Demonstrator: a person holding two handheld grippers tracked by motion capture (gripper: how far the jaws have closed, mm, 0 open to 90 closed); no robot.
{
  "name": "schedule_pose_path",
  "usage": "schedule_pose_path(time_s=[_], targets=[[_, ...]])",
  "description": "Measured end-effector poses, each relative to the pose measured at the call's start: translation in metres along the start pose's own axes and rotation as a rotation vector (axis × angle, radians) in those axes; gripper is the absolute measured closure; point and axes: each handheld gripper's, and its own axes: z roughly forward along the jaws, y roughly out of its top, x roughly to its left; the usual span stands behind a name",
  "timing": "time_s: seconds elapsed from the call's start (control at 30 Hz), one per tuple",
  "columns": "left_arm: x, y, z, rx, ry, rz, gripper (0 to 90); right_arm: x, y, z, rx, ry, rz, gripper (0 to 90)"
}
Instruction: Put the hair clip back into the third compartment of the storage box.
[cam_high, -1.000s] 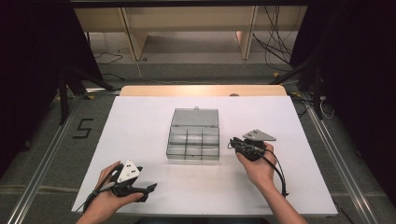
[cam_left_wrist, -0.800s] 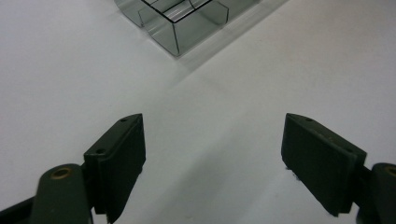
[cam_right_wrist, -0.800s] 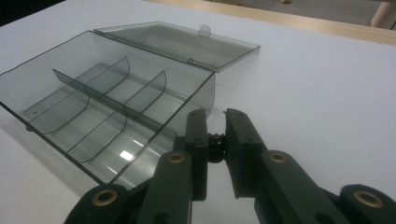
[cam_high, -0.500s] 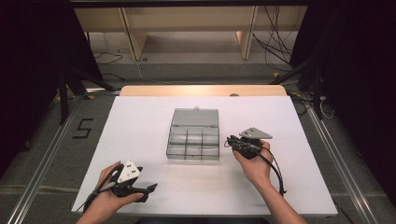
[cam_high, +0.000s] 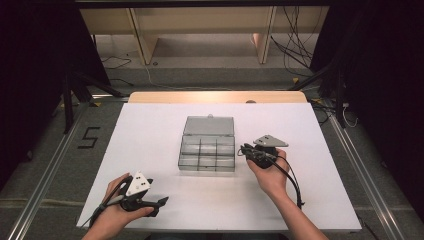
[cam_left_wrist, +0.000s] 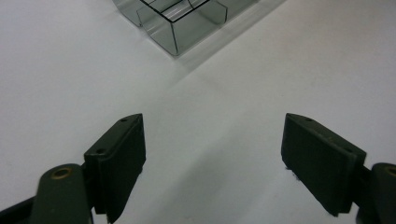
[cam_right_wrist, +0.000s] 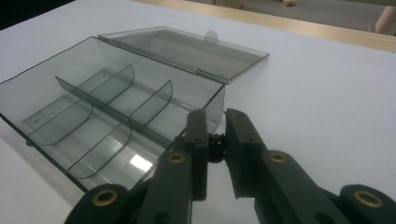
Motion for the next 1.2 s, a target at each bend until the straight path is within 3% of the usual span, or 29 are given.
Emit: schedule_pose_path(time_s=[1.2], targets=[[0.0, 0.0, 0.0, 0.0, 0.001, 0.001, 21.6, 0.005, 0.011, 0.01, -0.006, 0.005, -0.021, 80.2]])
